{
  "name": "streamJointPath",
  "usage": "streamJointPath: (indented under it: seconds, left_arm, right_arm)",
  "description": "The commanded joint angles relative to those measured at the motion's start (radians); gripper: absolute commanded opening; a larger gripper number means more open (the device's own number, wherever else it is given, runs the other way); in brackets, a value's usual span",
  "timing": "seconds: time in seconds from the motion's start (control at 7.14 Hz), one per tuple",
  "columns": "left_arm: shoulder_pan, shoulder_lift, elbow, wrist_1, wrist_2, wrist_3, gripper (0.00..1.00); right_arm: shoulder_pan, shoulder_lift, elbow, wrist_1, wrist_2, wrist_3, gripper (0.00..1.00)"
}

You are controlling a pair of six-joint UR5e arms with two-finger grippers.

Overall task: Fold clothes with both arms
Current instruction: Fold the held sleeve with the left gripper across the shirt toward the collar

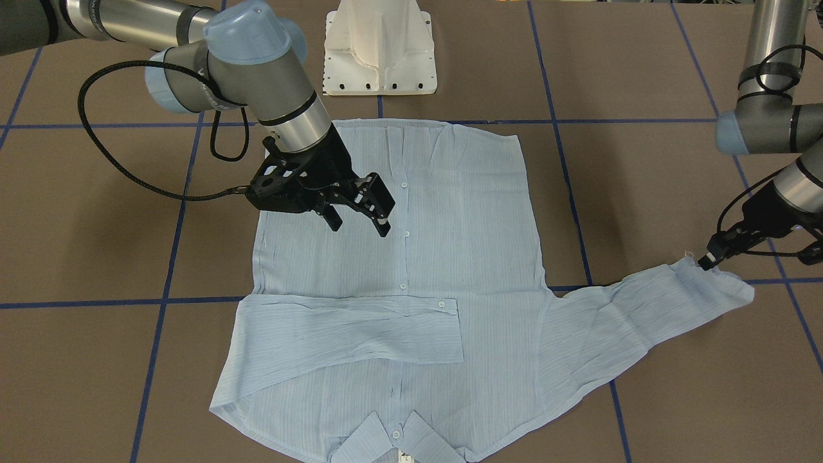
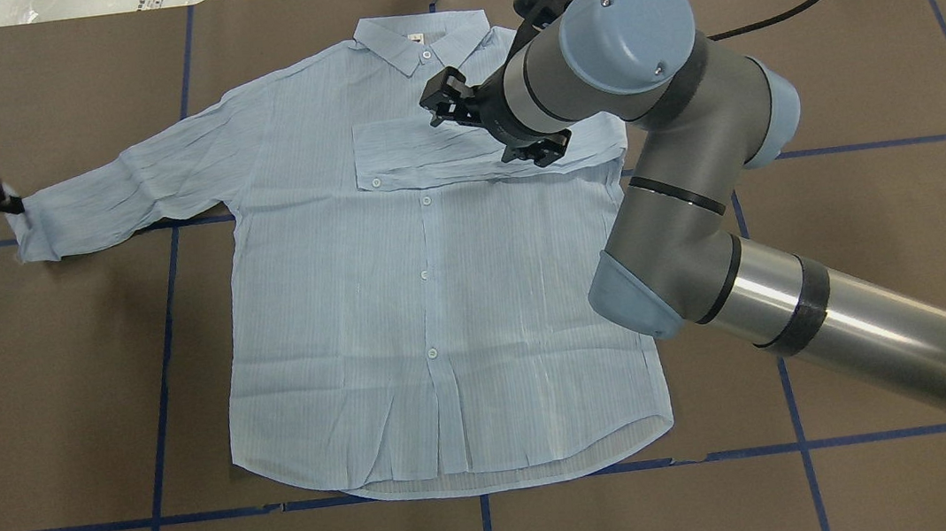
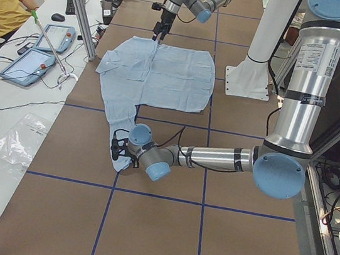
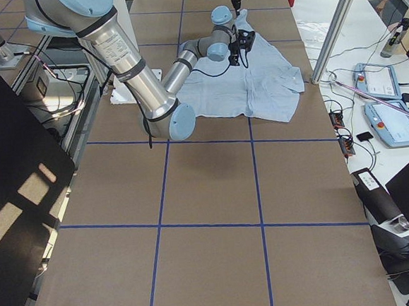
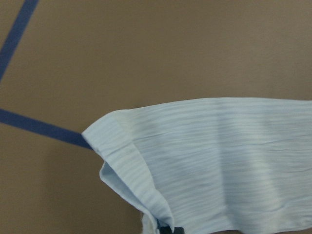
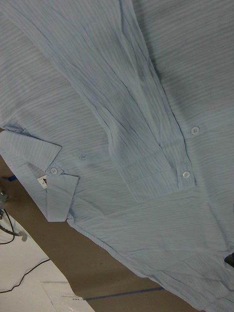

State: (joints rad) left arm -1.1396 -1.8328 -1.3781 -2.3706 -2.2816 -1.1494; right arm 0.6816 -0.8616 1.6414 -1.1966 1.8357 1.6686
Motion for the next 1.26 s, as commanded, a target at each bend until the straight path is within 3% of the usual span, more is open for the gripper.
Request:
streamJointPath:
  seconds: [0.0,0.28,0.56,0.84,0.98,1.12]
  left_arm:
    - [0.068,-0.297,-0.007,0.270,0.001,-0.100,0.00]
    - [0.211,-0.460,-0.003,0.267,0.109,-0.339,0.00]
    - [0.396,-0.673,0.055,0.255,0.355,-0.569,0.00]
    - [0.515,-0.843,0.208,0.254,0.526,-0.627,0.00]
    - [0.543,-0.850,0.221,0.252,0.531,-0.627,0.00]
    - [0.550,-0.850,0.224,0.243,0.539,-0.622,0.82]
  right_arm:
    - [0.057,-0.087,0.052,0.003,0.028,-0.077,0.98]
    - [0.169,-0.215,0.089,0.014,0.150,-0.232,0.98]
    - [0.281,-0.333,0.100,0.014,0.219,-0.394,0.98]
    - [0.375,-0.413,0.097,0.012,0.310,-0.522,0.99]
    - [0.375,-0.421,0.090,0.012,0.310,-0.523,0.99]
    - [0.377,-0.419,0.084,0.012,0.307,-0.524,0.99]
